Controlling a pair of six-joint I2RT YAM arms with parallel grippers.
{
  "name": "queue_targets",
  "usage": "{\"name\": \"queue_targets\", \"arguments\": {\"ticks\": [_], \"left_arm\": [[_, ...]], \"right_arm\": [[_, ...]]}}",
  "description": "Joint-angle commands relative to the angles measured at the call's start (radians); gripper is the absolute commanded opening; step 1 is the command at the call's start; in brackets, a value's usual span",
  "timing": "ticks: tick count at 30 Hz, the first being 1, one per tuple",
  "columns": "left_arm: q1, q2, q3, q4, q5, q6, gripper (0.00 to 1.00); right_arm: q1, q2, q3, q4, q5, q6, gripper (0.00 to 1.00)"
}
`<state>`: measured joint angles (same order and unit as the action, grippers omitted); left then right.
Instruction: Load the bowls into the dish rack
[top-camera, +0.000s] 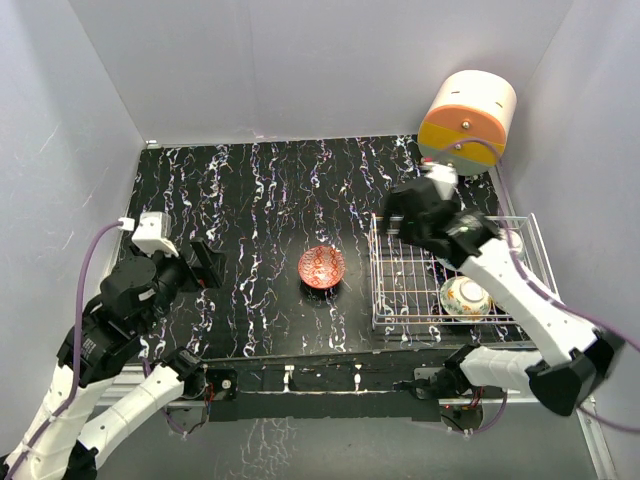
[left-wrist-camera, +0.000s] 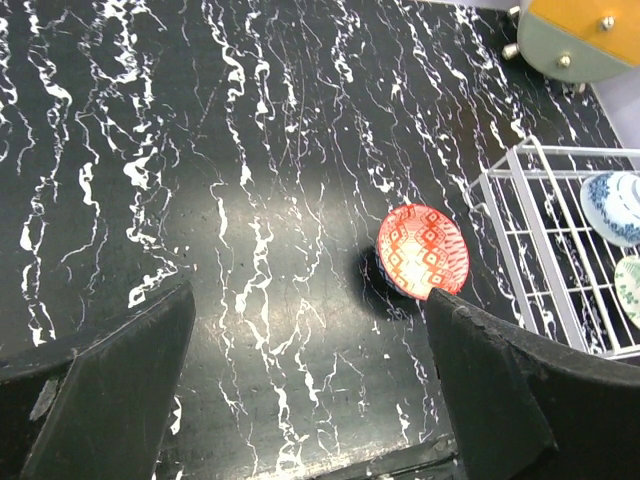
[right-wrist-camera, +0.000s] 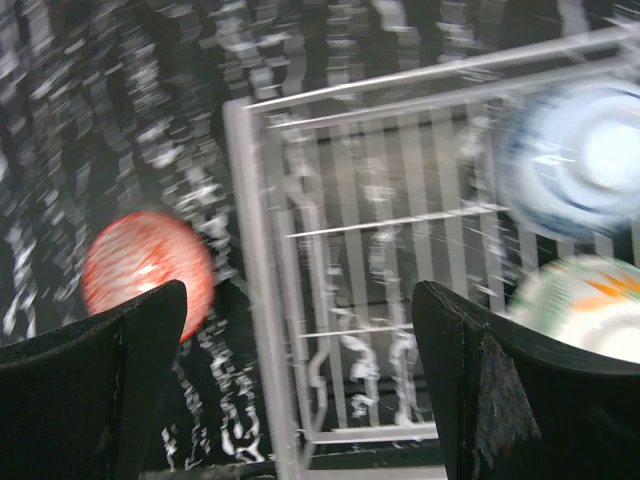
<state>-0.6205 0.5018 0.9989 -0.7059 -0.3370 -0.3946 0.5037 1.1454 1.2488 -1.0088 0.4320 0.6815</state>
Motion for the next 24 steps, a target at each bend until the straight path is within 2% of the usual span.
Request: {"name": "queue_targets", "arguments": {"ticks": [1, 6, 10, 14, 19, 24], "left_arm": [[-0.005, 0.044, 0.1, -0.034, -0.083, -0.019, 0.97], [-0.005, 0.057, 0.195, -0.112, -0.171, -0.051, 0.97], [-0.005, 0.044, 0.27, -0.163, -0.23, -0.072, 0.97], [-0.006, 0.037, 0.289, -0.183, -0.238, -0.086, 0.97], [-0.005, 0.035, 0.262, -0.188, -0.239, -0.104, 0.97], [-0.005, 0.027, 0.24, -0.189, -0.247, -0.105, 0.97]], "right_arm": [[0.249, 0.107, 0.063, 0.253, 0.089, -0.079, 0.99], [0.323, 0.182, -0.013, 0.553, -0.105, -0.243, 1.0], [0.325, 0.236, -0.081, 0.681, -0.264, -0.325, 0.98], [0.355, 0.313, -0.068, 0.703, -0.384, -0.394, 0.93], [0.447, 0.454, 0.004, 0.662, -0.347, -0.452, 0.92], [0.486, 0.583, 0.08, 0.594, -0.239, -0.448, 0.83]]}}
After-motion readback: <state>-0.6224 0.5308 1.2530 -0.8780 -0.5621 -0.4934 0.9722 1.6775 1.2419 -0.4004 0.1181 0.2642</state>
